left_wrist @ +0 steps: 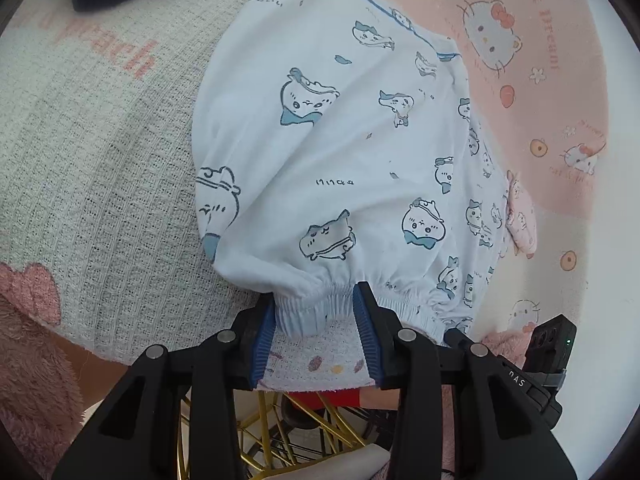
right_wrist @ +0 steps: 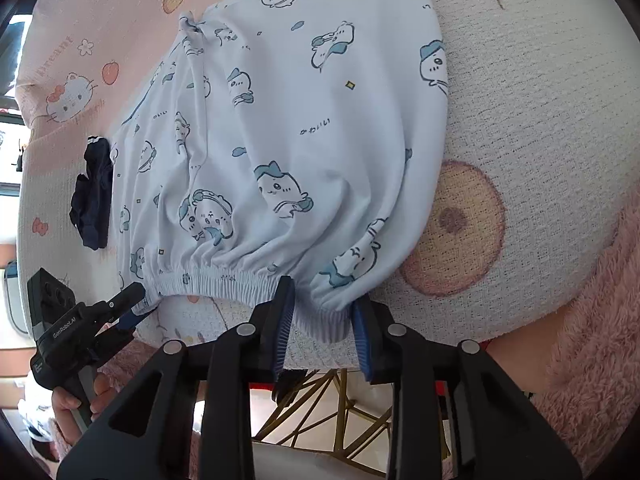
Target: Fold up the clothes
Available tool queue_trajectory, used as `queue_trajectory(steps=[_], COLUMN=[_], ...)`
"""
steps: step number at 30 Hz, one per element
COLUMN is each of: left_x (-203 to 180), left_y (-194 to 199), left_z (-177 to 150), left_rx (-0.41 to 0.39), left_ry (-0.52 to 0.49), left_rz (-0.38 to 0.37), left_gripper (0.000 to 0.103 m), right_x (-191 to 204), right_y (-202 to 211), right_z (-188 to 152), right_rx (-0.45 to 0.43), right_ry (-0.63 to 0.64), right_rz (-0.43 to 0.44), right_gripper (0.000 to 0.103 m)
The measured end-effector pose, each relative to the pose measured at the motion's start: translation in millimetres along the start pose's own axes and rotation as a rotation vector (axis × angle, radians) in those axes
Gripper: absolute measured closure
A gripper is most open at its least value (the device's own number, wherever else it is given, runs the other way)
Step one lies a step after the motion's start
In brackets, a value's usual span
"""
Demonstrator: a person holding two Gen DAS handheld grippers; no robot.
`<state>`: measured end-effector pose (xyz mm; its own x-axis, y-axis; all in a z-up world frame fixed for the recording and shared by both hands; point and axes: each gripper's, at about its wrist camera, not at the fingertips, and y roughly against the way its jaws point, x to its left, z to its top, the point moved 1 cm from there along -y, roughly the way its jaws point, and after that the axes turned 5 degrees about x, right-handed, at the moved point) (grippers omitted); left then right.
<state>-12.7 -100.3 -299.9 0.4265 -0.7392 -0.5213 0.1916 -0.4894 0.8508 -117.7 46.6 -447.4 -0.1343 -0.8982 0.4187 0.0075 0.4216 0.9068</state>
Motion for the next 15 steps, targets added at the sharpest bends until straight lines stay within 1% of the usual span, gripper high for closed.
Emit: queue_trajectory(steps=[1, 2, 3, 4, 5, 8, 11, 15], left_x=[-4.1, -7.7, -7.7, -7.6, -7.7, -12.6, -17.6, -22.8], left_y=[-0.5, -1.0, -1.5, -1.9, -2.2, 1.1, 4.4, 5.3], left_z=[-0.5, -1.1, -2.8, -4.5, -6.3, -14.1, -21.9, -29.0], left_rx=[-0.01, -0.019, -0.021, -0.023, -0.025, -0.019, -0.014, -0.012], left_ry=[-0.016, -0.029, -0.017, -0.006, 0.003, -0.018, -0.039, -0.071], left_rz=[0.027, 0.049, 0.047, 0.044, 0.041, 0.041, 0.041, 0.056], left_gripper=[0.075, 0.082, 0.083, 0.084, 0.086, 0.09, 0.09, 0.091], right_x=[4.1, 10.0, 16.3, 19.9, 23.1, 30.1, 38.5, 54.0], right_y=[-1.6, -3.5, -4.7, -4.1, -2.9, 3.4, 7.8, 4.9], right_z=[0.6, 1.1, 1.0, 0.2, -0.5, -2.1, -3.6, -11.2], right_rx=[0.004, 0.006, 0.004, -0.001, -0.009, -0.043, -0.075, -0.084], right_ry=[0.011, 0.03, 0.048, 0.049, 0.049, 0.041, 0.02, 0.034], right_rz=[-0.014, -0.034, -0.051, -0.051, -0.053, -0.067, -0.059, -0.088], right_gripper=[0.077, 0.087, 0.089, 0.091, 0.092, 0.093, 0.094, 0.094])
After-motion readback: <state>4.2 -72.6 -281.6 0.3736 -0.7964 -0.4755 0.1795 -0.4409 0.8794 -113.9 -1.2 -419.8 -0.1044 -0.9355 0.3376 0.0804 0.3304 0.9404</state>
